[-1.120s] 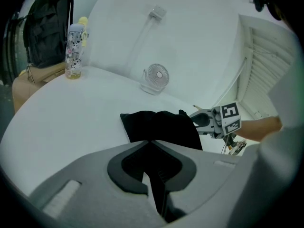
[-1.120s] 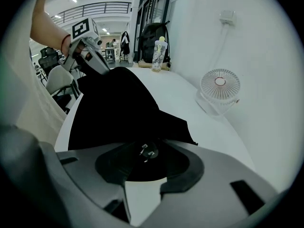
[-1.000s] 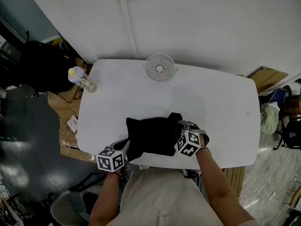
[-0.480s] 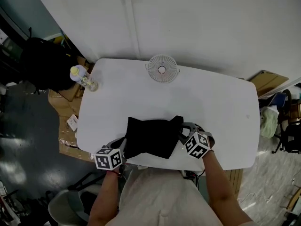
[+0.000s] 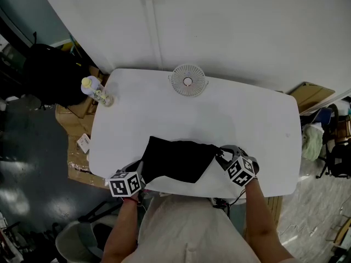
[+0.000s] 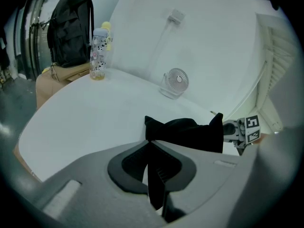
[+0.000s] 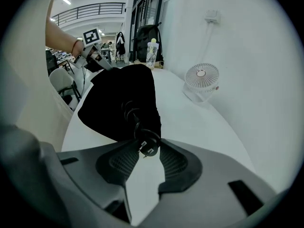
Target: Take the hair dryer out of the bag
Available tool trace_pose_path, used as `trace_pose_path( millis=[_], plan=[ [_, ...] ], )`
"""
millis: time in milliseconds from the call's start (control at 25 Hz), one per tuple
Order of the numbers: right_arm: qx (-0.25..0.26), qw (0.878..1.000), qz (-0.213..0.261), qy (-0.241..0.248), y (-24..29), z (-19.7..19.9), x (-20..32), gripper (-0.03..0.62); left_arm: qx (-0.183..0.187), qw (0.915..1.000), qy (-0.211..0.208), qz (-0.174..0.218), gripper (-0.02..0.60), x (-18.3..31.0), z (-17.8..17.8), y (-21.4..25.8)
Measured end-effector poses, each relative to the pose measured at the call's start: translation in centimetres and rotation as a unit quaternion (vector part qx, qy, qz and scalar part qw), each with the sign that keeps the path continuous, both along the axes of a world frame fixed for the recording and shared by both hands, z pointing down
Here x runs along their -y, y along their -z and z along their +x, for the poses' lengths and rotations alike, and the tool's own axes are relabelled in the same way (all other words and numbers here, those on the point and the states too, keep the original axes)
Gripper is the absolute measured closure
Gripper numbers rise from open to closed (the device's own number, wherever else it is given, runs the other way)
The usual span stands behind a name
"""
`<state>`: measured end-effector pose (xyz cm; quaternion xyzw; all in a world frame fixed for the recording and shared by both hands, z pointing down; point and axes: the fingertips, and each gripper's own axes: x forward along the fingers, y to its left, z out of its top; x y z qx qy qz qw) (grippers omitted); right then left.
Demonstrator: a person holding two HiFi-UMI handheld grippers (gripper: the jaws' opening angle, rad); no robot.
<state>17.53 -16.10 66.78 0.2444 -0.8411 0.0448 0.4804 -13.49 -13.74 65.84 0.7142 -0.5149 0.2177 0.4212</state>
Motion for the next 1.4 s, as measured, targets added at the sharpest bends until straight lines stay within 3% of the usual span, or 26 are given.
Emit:
trace_pose_path(
  millis=[160,320,440,560,640,800,1400],
  plan=[
    [0.002,1.000,0.000,-0.007,0.0,0.1,-0.6,0.448,-0.013,0.9999,-0.009,0.003,0.560,0.2,0.7,0.5],
    [0.033,0.999,0.040,-0.007,3.4,-0.8,0.2,0.437,-0.024,0.9994,-0.020,0.012,0.560,0.6,1.7,1.3],
    [0.040,0.997,0.051,0.034,5.2,-2.6,-0.3,0.508,-0.029,0.9992,-0.023,0.016,0.560,0.7,2.1,1.5],
    [0.006,0.995,0.031,0.090,3.9,-4.4,-1.3,0.523,-0.032,0.9991,-0.023,0.018,0.560,0.6,2.4,1.6],
    [-0.028,0.993,0.013,0.115,2.1,-5.1,-1.8,0.455,-0.032,0.9990,-0.023,0.020,0.560,0.6,2.5,1.8],
    [-0.079,0.987,0.009,0.141,-0.1,-5.6,-1.6,0.456,-0.031,0.9989,-0.027,0.024,0.560,0.5,2.7,2.0],
    [-0.125,0.980,0.028,0.153,-1.3,-6.0,-0.9,0.390,-0.037,0.9985,-0.031,0.024,0.560,0.8,3.0,1.9]
  ],
)
